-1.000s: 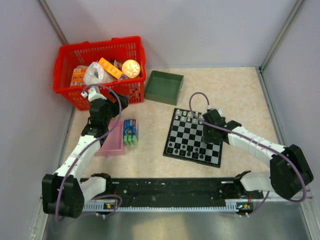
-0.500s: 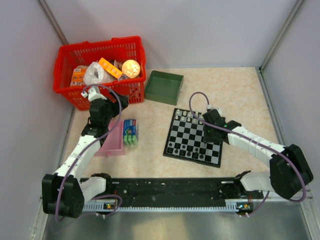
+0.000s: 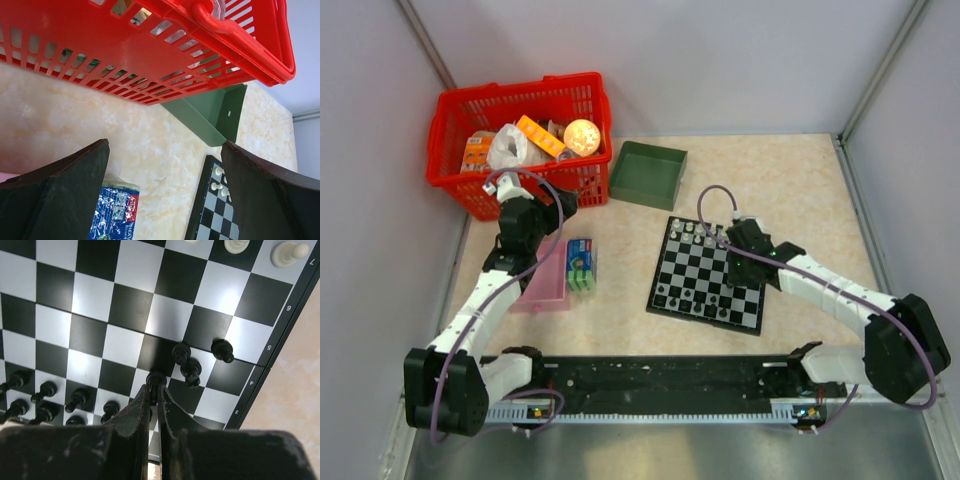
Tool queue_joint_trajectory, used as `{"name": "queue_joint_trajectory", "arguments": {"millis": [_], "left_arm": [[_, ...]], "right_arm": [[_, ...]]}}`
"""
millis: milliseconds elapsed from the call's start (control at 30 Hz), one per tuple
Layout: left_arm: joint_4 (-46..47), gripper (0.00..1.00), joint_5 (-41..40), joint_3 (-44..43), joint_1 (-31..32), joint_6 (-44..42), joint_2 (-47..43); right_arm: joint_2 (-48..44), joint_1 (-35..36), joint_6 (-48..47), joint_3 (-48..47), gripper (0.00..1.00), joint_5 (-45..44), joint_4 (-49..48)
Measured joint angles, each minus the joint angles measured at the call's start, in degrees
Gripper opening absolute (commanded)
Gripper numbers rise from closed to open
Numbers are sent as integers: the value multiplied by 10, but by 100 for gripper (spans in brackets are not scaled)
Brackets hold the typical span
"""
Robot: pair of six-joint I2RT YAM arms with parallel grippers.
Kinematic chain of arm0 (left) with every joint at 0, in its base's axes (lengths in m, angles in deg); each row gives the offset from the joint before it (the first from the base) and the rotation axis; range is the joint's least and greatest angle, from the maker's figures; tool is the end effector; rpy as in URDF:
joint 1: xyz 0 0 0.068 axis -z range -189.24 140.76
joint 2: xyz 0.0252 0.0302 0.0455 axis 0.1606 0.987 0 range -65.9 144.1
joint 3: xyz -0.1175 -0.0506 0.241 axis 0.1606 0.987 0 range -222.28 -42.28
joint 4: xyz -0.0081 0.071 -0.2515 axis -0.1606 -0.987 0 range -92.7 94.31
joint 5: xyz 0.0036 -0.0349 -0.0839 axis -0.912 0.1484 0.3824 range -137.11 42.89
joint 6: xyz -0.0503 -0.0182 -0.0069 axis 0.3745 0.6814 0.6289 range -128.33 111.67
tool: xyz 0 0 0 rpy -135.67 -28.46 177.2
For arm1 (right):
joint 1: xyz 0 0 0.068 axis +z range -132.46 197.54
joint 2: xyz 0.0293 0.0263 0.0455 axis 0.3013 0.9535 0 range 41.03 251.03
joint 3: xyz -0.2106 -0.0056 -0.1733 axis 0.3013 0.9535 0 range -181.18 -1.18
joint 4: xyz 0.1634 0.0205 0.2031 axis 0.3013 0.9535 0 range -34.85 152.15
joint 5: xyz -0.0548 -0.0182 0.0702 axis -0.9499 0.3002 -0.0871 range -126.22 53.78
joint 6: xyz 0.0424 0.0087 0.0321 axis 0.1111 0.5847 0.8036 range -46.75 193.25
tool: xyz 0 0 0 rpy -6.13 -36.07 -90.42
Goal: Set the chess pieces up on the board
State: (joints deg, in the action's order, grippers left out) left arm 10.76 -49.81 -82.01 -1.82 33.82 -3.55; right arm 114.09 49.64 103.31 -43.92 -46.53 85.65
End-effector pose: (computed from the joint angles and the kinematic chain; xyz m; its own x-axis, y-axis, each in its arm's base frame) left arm 0.2500 -0.0309 0.2781 -0.2612 -0.6421 -0.7208 -0.1229 0.7628 -0.6349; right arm 0.2050 0.1212 0.1990 -0.8651 0.0391 -0.5000 -0.0181 0.9939 0.1091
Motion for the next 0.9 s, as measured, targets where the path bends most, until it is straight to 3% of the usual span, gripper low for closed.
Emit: {"name": "queue_joint_trajectory", "arguments": {"millis": [500,900], "left_arm": [[1,99,3,0,0,2,0],[1,99,3,2,-1,4,-4]], "right_arm": [[-144,11,23,7,1,17,89],[-153,65,112,34,0,9,143]]}}
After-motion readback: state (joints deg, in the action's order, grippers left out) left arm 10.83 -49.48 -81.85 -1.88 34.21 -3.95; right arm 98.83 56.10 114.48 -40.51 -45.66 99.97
